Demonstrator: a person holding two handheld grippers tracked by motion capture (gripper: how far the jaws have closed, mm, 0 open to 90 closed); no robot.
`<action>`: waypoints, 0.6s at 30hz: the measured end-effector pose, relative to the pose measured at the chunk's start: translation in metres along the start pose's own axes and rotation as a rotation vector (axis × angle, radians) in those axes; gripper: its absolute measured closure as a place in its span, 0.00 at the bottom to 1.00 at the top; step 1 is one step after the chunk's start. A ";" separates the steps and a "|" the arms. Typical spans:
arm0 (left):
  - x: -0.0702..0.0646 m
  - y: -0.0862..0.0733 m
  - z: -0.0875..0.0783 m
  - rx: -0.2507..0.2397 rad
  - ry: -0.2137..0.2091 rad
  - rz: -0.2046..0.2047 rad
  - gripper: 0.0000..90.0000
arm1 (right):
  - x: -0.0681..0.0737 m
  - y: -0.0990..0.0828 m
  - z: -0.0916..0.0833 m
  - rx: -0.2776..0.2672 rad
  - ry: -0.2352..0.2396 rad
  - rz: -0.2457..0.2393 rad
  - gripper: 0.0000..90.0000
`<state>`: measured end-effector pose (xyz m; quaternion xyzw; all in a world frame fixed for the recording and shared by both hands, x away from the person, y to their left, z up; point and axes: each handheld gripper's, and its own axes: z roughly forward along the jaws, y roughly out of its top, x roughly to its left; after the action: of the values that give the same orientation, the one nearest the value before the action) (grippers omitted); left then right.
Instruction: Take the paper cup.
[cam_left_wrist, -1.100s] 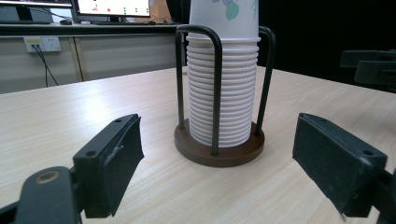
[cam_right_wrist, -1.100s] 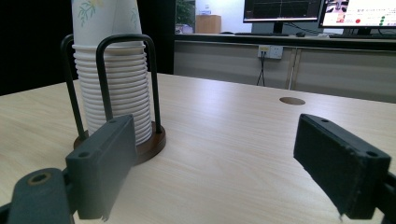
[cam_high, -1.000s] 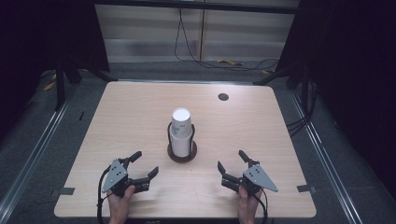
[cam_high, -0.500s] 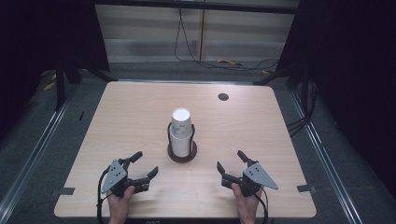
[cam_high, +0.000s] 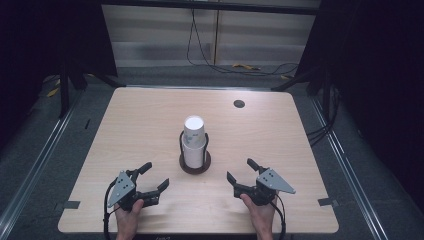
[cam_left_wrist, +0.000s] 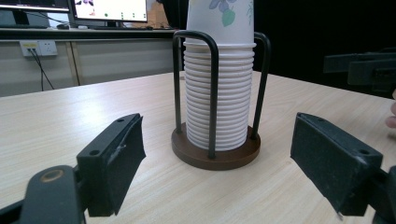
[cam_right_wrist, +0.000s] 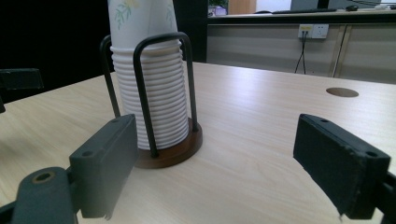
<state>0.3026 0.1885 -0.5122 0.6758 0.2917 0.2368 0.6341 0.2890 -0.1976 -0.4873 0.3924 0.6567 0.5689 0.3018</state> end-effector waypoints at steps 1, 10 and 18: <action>0.000 0.000 0.000 -0.004 -0.001 -0.004 0.19 | 0.000 0.004 0.001 -0.003 0.008 -0.014 0.15; 0.000 0.000 0.000 -0.002 -0.008 0.000 0.19 | 0.000 0.023 0.010 -0.003 0.074 -0.026 0.16; 0.000 0.000 0.000 0.001 -0.010 0.004 0.19 | 0.002 0.033 0.021 0.012 0.140 -0.022 0.18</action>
<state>0.3026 0.1889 -0.5122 0.6778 0.2873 0.2345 0.6349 0.3110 -0.1838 -0.4582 0.3461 0.6839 0.5876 0.2592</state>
